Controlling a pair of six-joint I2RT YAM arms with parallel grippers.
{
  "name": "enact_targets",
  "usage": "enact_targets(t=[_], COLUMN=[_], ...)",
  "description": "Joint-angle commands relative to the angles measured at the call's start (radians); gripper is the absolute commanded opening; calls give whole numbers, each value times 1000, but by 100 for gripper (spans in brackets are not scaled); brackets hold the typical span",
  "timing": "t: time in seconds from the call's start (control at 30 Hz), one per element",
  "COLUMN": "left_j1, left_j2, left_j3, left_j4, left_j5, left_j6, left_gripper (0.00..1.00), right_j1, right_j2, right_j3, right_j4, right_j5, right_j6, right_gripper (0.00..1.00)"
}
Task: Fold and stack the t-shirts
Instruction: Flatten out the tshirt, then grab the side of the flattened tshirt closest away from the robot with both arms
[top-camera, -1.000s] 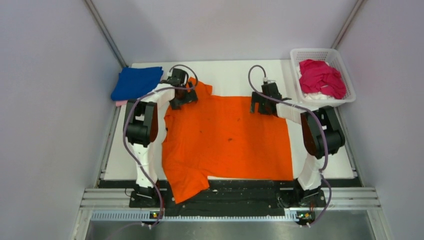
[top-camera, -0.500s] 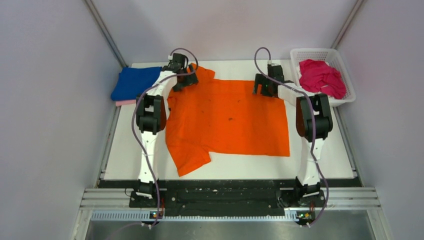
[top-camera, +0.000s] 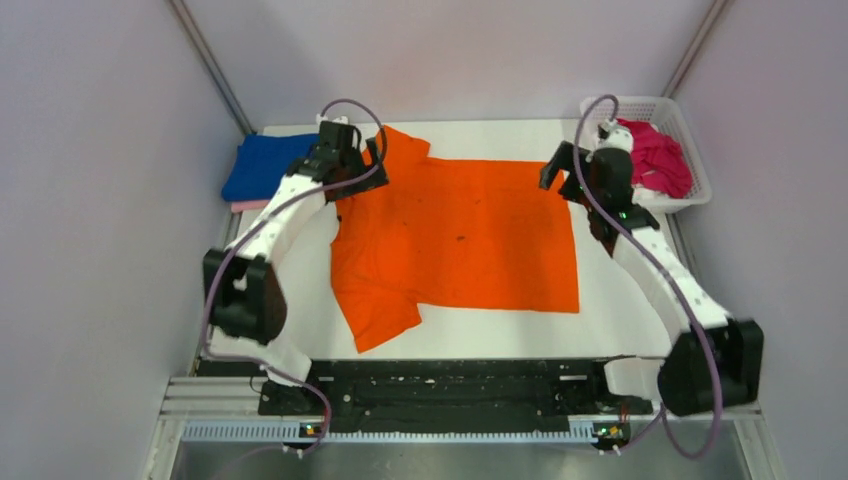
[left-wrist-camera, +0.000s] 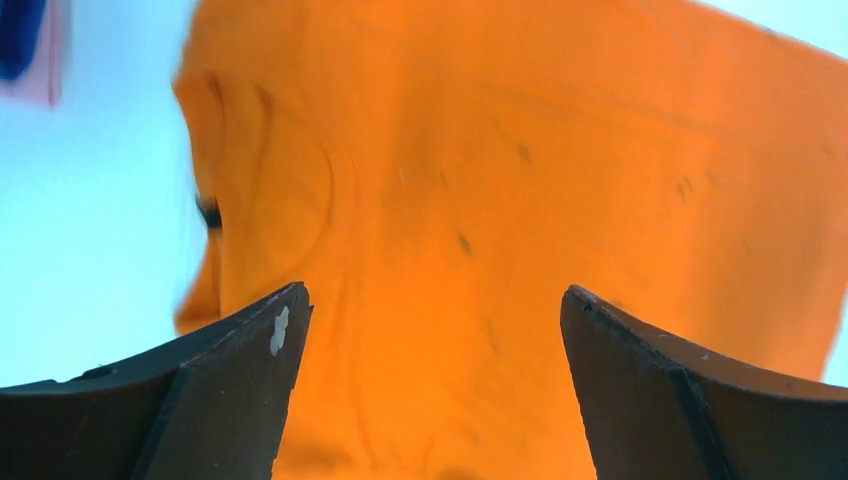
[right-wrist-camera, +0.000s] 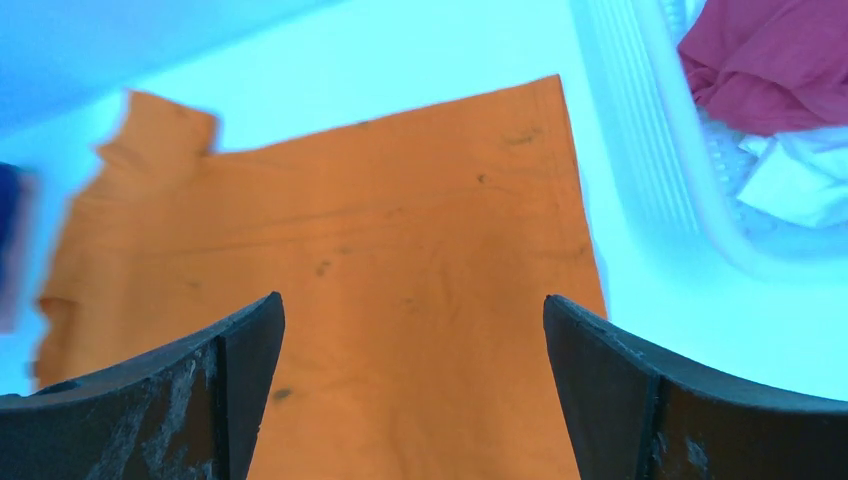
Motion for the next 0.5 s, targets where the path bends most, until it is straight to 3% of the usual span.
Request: enact_targets(t=[0.0,0.1,0.2,0.47], left_j1=[-54,-104,-151,-236], left_j2=[-344,-508,-653,-831], left_j3=[-329,-491,-641,-972], left_j4=[8,-74,-138,-254], left_j5=[-13,-73,-84,-10], left_j6=[-62,-114,-187,-407], left_gripper=[99,99,99,95], right_j1=[-3,-4,-4,-3], right_j2=[-323,-525,-664,-868], right_j3=[-296,-435,-486,-576], right_j4=[102,63,-81,-462], right_j5=[38,43,10,-5], right_j6=[209,266,298,337], right_gripper=[99,99,99,99])
